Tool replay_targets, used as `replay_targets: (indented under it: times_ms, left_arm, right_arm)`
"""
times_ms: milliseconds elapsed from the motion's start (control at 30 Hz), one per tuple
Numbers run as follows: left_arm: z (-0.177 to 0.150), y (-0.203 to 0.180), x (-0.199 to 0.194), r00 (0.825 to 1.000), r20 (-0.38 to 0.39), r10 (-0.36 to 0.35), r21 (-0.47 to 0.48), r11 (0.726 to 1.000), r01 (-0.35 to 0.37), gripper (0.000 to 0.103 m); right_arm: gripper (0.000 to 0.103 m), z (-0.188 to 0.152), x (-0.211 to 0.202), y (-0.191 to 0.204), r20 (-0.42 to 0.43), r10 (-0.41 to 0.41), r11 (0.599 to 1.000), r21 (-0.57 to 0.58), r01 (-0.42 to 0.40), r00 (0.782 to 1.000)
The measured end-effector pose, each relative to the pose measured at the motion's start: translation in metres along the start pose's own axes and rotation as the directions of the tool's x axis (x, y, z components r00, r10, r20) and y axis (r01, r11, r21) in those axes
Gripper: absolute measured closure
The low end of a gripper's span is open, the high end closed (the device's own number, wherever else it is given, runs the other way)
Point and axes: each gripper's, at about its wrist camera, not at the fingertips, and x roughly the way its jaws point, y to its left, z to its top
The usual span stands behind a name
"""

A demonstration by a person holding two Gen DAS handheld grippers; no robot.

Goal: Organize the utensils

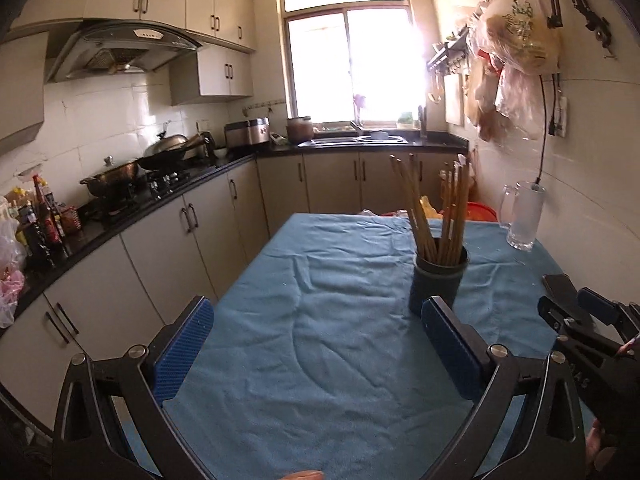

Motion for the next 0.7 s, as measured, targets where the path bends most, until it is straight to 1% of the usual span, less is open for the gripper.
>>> replay_targets:
  times_ms: [67,167,267,367,433,467,600,700]
  left_arm:
    - [-0.001,-0.001,0.001,1.0,-0.005,-0.011,0.0,1.0,0.011,0.0]
    - [-0.002,-0.001,0.003,0.999,-0.02,-0.026,-0.001,1.0,0.026,0.0]
    - [-0.004,0.0,0.006,0.998,-0.042,-0.037,-0.005,0.999,0.037,0.0]
    - [-0.005,0.0,0.01,0.997,-0.06,-0.047,-0.012,0.999,0.047,0.0]
    - [-0.006,-0.001,0.013,0.996,-0.07,-0.051,-0.012,0.999,0.051,0.0]
    - [-0.007,-0.003,0.014,0.996,-0.072,-0.051,-0.011,0.999,0.05,0.0]
    - [-0.009,-0.008,0.019,0.994,-0.087,-0.06,0.005,0.998,0.061,0.0]
    - [-0.012,-0.01,0.02,0.994,-0.093,-0.066,0.015,0.998,0.067,0.0]
  right_arm:
    - [0.04,-0.002,-0.002,0.003,0.0,-0.018,1.0,-0.023,0.018,1.0]
    - [0.038,0.0,-0.002,0.006,0.012,-0.062,0.994,-0.087,0.063,0.998]
    - [0.033,0.002,-0.002,0.01,0.061,-0.138,0.97,-0.193,0.148,0.988]
    - [0.033,0.003,-0.002,0.013,0.135,-0.253,0.914,-0.293,0.282,0.958]
    - [0.03,0.002,-0.003,0.015,0.168,-0.293,0.886,-0.321,0.333,0.941]
    - [0.028,0.001,-0.004,0.014,0.165,-0.289,0.889,-0.319,0.328,0.943]
    - [0.027,-0.004,-0.002,0.011,0.086,-0.205,0.941,-0.258,0.22,0.975]
    - [0.027,-0.009,0.003,0.011,0.046,-0.172,0.959,-0.222,0.178,0.984]
